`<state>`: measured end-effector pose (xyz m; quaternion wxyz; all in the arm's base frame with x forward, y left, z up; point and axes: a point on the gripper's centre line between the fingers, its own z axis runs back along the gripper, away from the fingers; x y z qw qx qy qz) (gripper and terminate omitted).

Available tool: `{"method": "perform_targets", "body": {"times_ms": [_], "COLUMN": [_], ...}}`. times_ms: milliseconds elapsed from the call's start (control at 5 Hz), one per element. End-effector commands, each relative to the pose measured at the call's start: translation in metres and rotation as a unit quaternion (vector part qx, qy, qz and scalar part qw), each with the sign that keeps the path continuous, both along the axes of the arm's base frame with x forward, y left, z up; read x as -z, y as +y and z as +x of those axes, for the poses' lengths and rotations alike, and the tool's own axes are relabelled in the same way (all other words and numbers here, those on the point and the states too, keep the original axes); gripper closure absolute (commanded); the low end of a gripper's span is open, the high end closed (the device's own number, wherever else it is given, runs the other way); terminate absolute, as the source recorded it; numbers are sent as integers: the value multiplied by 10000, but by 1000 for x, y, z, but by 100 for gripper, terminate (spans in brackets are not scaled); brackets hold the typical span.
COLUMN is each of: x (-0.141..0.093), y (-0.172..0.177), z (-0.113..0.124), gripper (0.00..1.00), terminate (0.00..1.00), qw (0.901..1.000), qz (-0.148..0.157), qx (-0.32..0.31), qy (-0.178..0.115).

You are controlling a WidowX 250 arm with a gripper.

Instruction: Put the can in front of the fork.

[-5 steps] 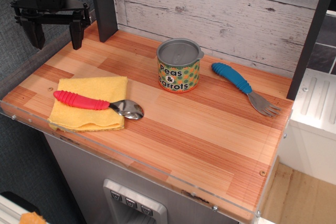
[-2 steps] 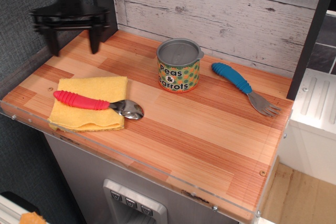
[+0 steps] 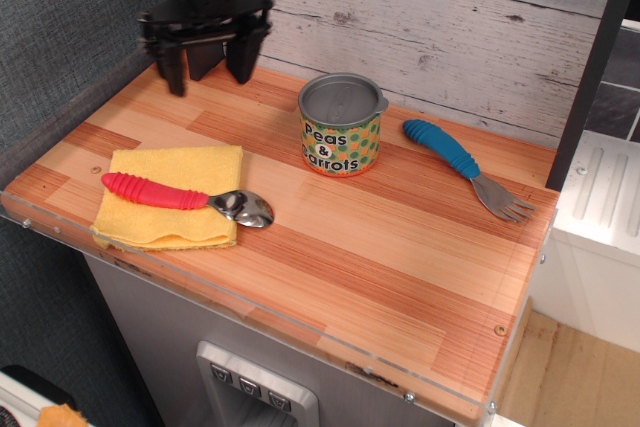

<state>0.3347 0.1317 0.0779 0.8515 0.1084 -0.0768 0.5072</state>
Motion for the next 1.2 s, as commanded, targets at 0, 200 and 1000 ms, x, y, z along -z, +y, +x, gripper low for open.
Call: {"method": "perform_targets", "body": {"times_ms": [0,200,1000], "x": [-8,1,14], "y": [-9,-18,-67], "z": [41,50,67], "gripper": [0,0,0], "terminate": [0,0,0], "qw": [9965,9946,9848], "qz": [-37,-100,-62], "qx": [429,601,1647], "qy": [-719,-836,-553]}}
